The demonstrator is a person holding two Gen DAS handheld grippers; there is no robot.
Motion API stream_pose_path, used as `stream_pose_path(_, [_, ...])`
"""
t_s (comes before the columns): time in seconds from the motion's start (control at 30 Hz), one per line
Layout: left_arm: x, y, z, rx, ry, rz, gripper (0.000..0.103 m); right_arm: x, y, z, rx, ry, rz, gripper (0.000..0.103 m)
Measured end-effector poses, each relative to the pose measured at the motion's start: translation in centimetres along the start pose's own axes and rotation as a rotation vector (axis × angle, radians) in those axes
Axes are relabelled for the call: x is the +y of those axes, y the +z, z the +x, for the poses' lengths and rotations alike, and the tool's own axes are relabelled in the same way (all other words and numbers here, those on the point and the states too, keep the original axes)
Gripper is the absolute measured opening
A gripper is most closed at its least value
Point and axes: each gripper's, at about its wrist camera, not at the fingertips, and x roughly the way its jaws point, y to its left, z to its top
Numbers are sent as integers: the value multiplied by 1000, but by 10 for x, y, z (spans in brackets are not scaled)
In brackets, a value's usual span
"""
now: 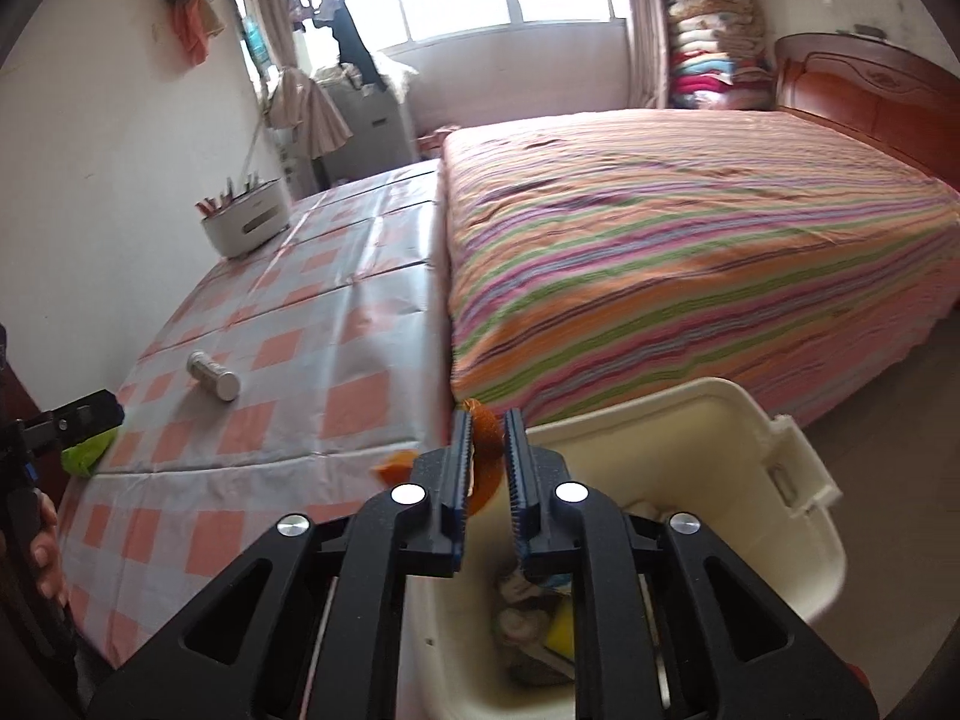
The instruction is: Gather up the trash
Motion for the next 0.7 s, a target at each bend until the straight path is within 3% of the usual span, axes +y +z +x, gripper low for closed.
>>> stream_pose_path(0.03, [0,0,0,-2,0,-1,82,-4,0,-1,-1,-8,6,33])
stream_pose_path(0.07, [-1,0,0,-3,-1,-1,82,-10,-2,-3,-2,-13,16,56])
stream_pose_path(0.13, [-2,1,0,-5,-3,1,82,-18,-4,-8,-21,-26,43,66])
stream_pose_path(0.23, [-4,1,-3,-18,-5,10,82,-20,-2,-14,-52,-42,58,66])
stream_pose_path(0.37, [-3,3,-9,-42,10,24,82,-15,2,-14,-71,19,91,68])
stream_pose_path(0.7, [32,8,-38,-107,101,9,82,58,1,25,-32,120,-25,71])
